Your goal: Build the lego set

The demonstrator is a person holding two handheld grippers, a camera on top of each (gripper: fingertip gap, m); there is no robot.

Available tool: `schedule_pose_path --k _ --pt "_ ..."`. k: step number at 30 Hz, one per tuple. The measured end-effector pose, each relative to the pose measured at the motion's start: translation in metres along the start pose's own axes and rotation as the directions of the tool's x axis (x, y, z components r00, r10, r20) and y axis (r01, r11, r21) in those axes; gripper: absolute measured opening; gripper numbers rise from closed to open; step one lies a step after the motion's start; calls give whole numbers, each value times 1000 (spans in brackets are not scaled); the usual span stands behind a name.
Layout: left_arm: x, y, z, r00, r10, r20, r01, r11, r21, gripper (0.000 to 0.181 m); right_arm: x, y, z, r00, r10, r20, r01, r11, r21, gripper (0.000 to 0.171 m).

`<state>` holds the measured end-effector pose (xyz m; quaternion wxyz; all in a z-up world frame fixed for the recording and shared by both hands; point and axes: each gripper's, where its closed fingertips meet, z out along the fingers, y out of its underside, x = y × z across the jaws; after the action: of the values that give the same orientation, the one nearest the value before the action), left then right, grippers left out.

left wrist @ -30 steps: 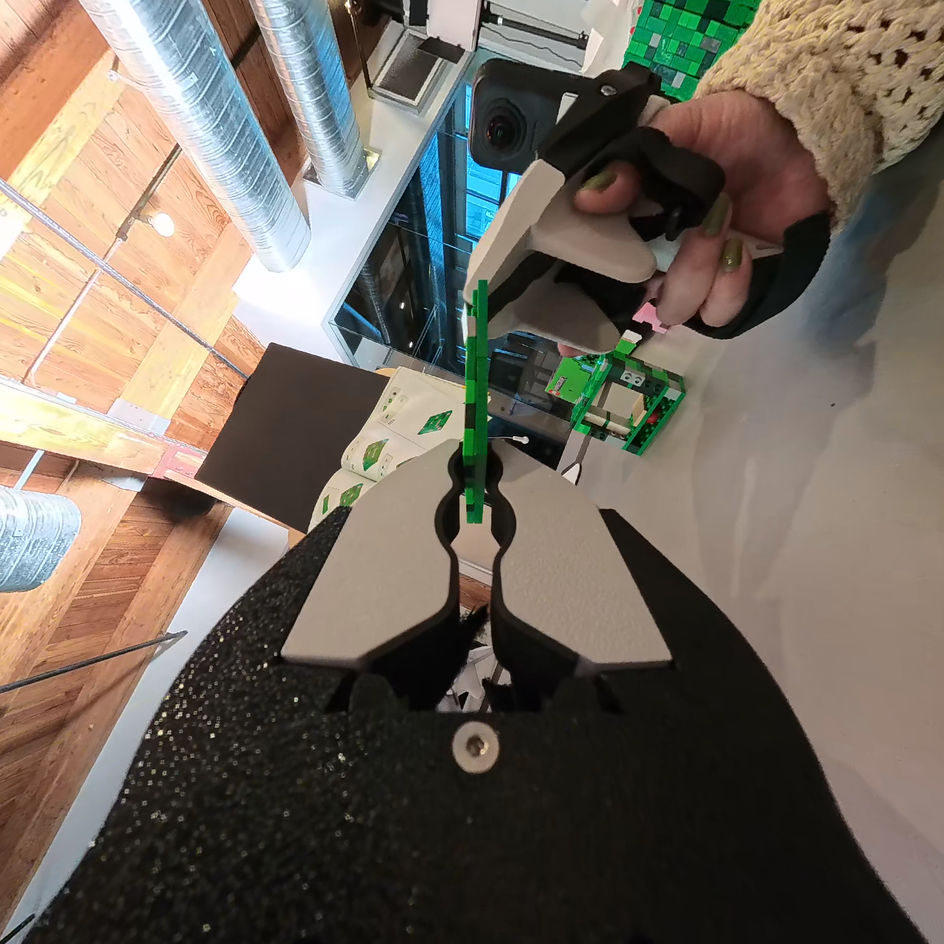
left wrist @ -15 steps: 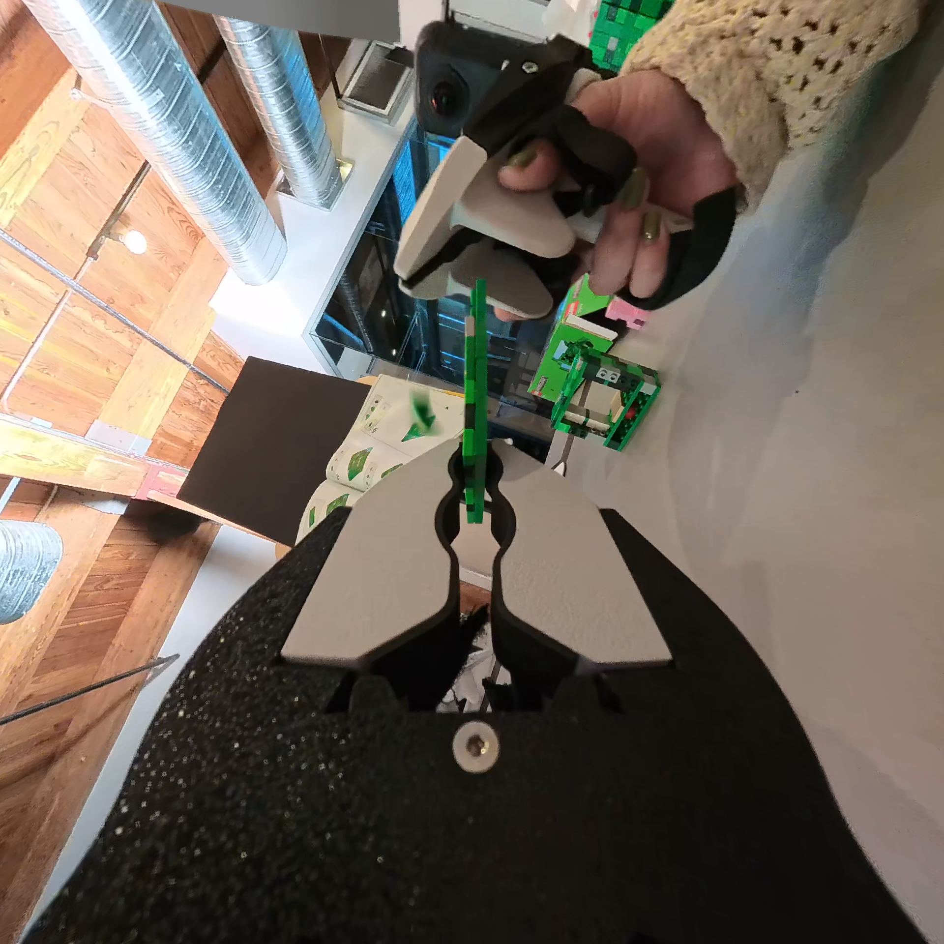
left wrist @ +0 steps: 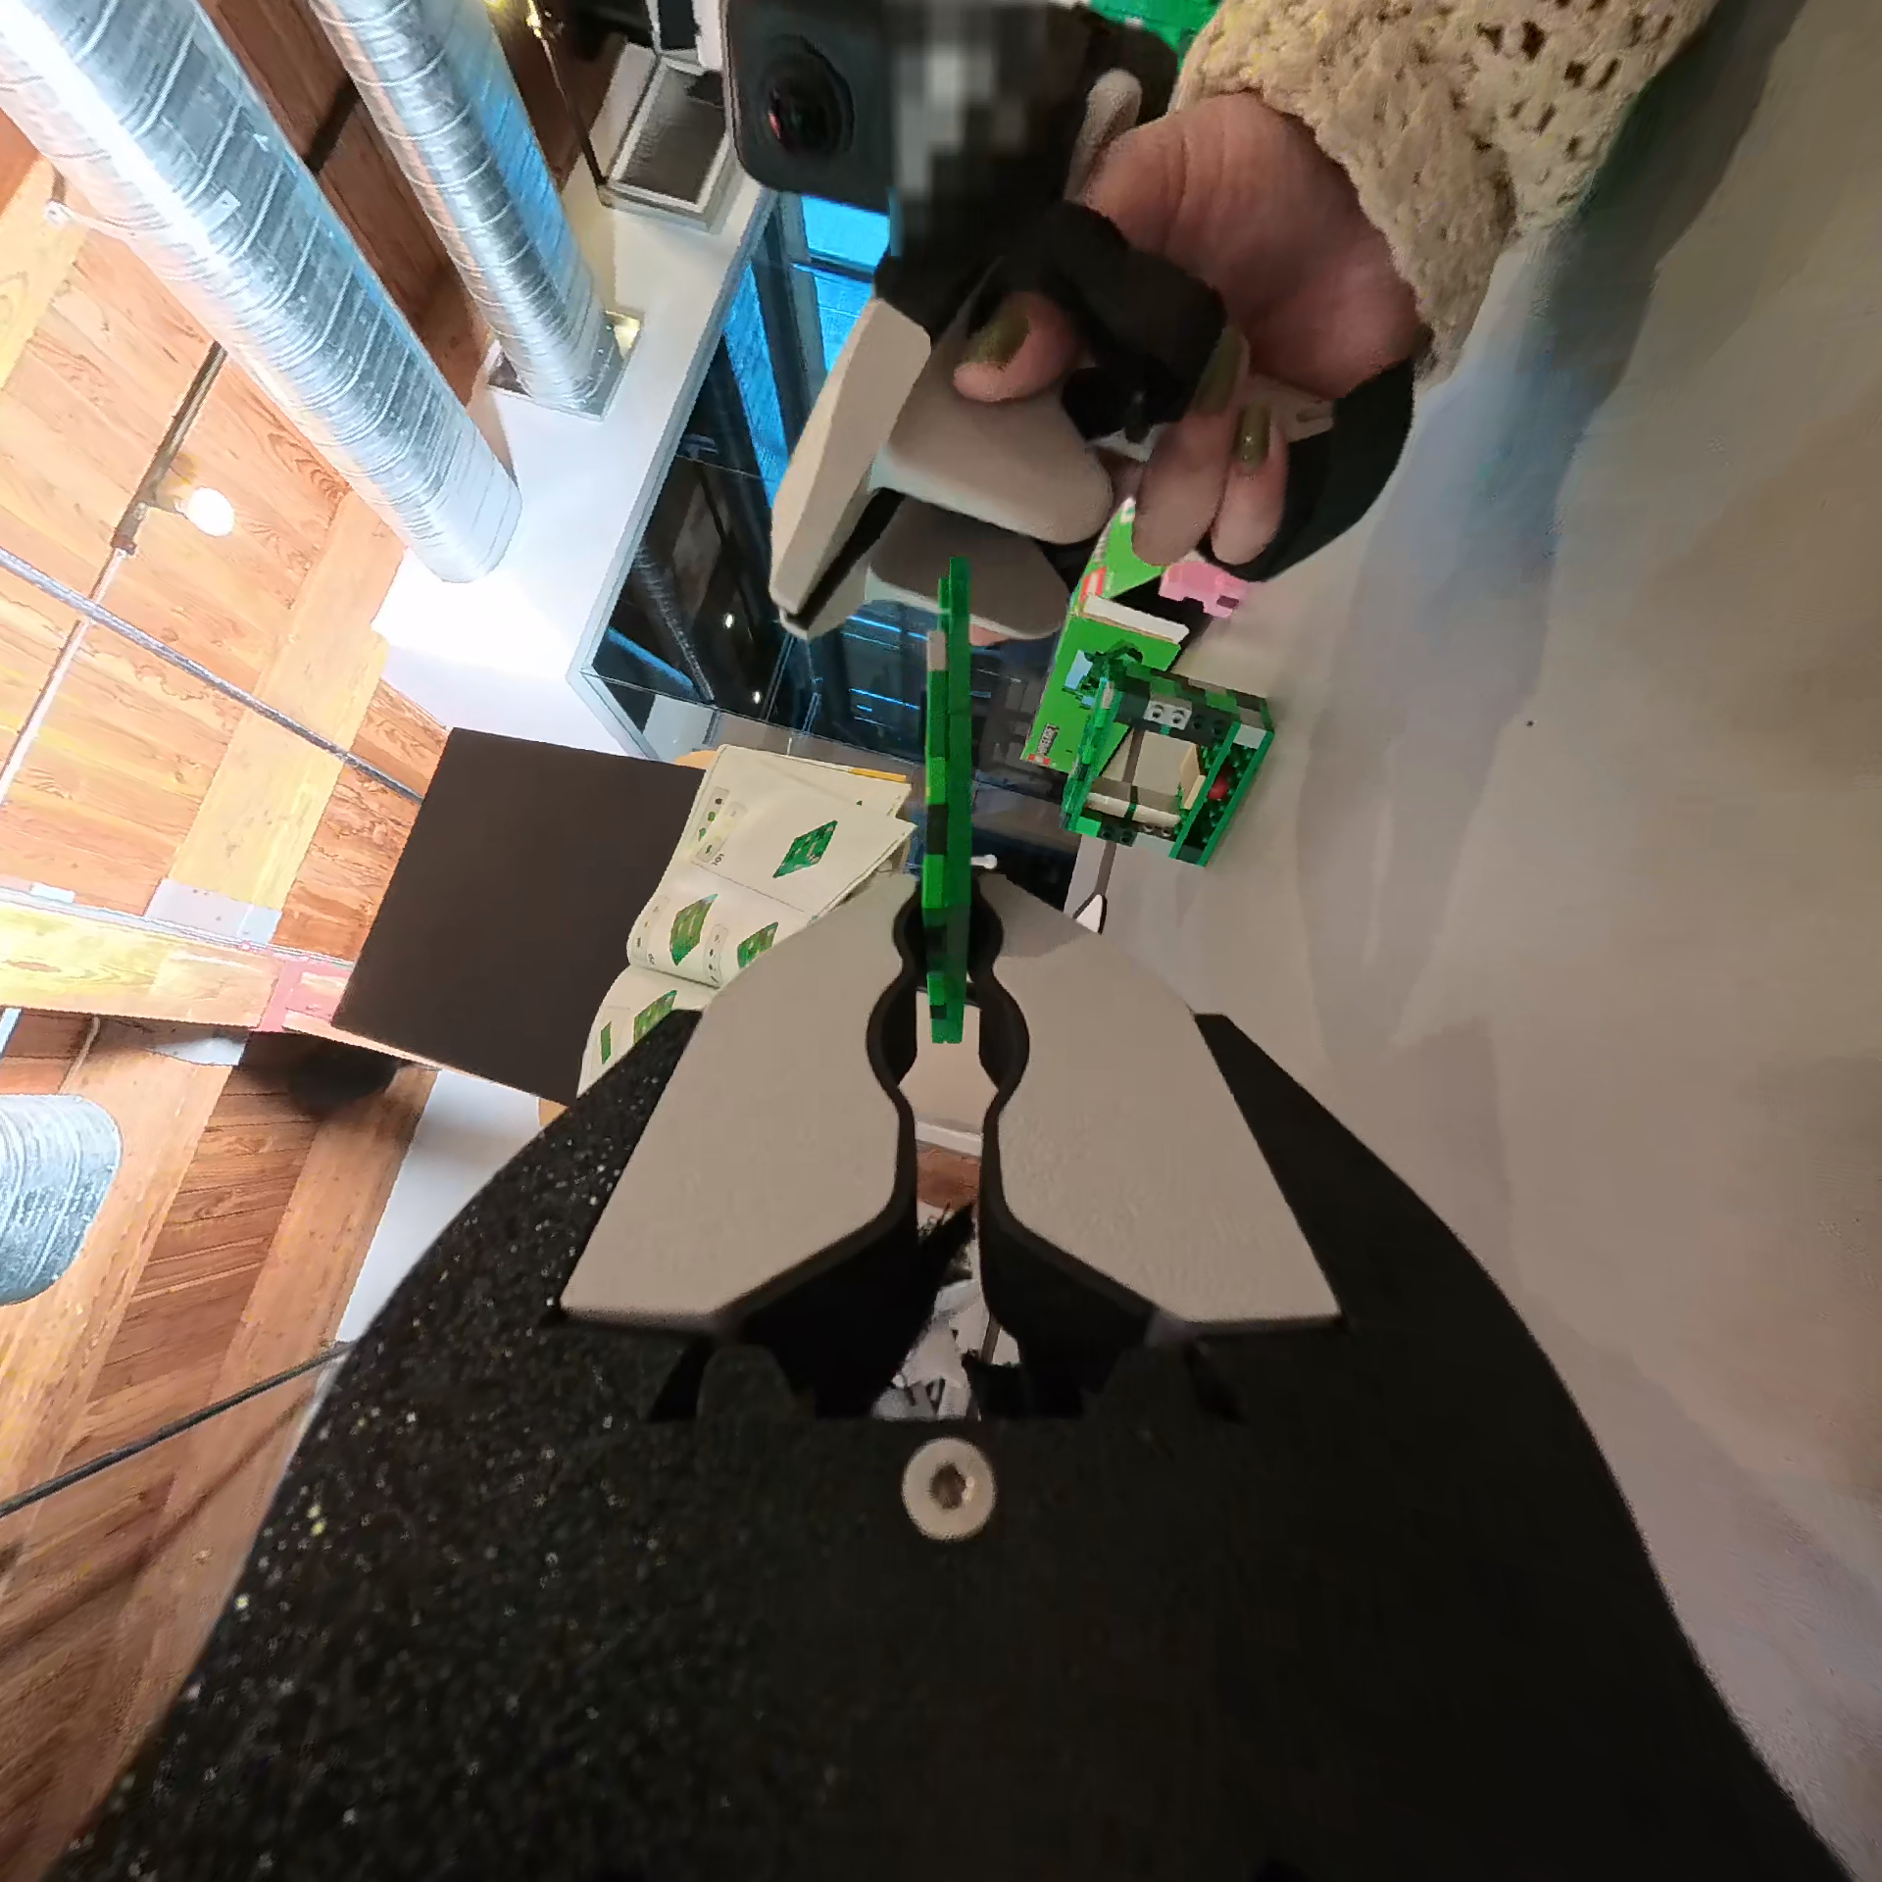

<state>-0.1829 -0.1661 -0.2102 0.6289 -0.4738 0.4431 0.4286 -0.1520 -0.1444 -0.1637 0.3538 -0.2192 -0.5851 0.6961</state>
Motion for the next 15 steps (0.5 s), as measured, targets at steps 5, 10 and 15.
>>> schedule_pose_path --k 5,10,15 --pt "8 -2 0 998 48 -30 -48 999 12 6 30 23 -8 941 -183 -283 166 983 -84 0" --pt "18 -4 1 989 136 -56 -136 991 13 6 32 31 -2 910 -278 -306 240 958 -155 0" --pt "16 6 2 987 152 -51 -154 988 -31 6 31 31 0 943 -199 -267 176 978 -111 0"
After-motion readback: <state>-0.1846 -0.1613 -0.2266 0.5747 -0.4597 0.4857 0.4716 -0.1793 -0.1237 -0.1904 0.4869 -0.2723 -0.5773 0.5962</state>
